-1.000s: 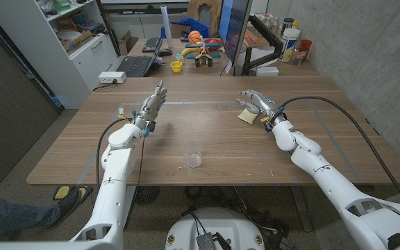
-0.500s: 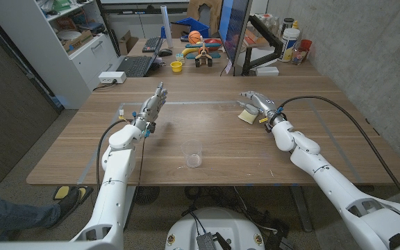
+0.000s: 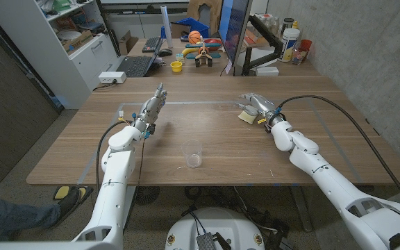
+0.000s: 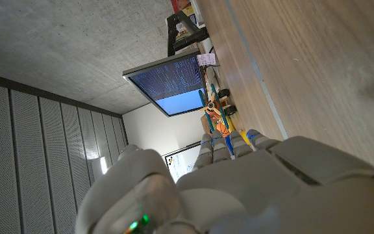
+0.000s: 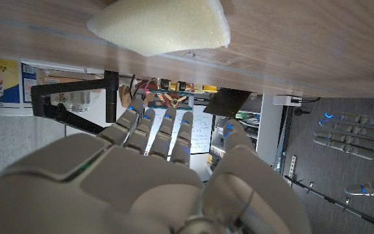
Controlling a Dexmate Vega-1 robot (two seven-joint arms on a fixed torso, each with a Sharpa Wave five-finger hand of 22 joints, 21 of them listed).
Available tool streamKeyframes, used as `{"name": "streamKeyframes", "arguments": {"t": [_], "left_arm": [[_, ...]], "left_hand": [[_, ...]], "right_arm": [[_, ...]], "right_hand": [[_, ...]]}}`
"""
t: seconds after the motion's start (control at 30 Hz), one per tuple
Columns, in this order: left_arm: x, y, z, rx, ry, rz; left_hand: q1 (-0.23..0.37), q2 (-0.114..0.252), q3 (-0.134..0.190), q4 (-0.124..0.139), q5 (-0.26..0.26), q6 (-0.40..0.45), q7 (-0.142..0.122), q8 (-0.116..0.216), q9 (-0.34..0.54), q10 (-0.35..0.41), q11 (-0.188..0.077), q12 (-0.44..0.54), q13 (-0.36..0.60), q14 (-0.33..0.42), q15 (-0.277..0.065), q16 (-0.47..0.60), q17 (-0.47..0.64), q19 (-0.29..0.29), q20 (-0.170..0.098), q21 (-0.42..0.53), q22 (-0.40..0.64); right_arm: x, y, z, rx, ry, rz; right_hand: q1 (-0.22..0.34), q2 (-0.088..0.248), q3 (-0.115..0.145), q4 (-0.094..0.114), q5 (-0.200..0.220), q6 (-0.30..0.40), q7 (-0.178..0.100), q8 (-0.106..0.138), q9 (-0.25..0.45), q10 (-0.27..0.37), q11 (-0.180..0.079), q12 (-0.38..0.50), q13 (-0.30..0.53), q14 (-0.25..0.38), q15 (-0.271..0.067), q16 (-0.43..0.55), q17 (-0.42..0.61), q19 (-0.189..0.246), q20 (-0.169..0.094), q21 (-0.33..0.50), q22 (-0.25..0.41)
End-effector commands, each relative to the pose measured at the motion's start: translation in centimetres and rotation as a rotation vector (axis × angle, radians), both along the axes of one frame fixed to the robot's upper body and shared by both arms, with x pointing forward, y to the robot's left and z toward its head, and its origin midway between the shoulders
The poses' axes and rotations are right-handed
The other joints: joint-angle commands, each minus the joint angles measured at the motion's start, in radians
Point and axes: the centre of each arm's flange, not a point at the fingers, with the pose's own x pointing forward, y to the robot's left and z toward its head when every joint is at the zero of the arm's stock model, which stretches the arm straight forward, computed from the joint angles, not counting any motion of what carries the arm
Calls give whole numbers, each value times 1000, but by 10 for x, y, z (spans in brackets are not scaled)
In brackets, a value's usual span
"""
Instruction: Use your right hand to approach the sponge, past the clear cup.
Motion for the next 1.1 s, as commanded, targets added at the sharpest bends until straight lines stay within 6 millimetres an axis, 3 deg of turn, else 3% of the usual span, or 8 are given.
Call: {"name": "streamKeyframes", "arguments": {"t": [0.03, 1.1], "left_arm": [[0, -1, -1, 6, 6, -2], [5, -6, -1, 6, 15, -7]], "left_hand": [[5, 7, -10, 1, -2, 6, 0, 2, 4, 0, -3, 0, 5, -8, -3, 3, 6, -8, -2, 4, 1], [7, 9, -14, 2, -4, 7, -1, 1, 4, -4, -3, -2, 5, -10, -3, 3, 6, -13, 1, 4, 2]], "right_arm": [[2, -2, -1, -16, 14, -23], [11, -3, -5, -49, 56, -41]], "right_hand": [[-2, -4, 4, -2, 2, 0, 1, 0, 1, 2, 7, -4, 3, -3, -20, 2, 1, -1, -27, -4, 2], [-10, -2, 4, 0, 1, 3, -2, 4, 2, 1, 14, -2, 3, -7, -19, 3, 1, -3, -22, -20, 2]]}}
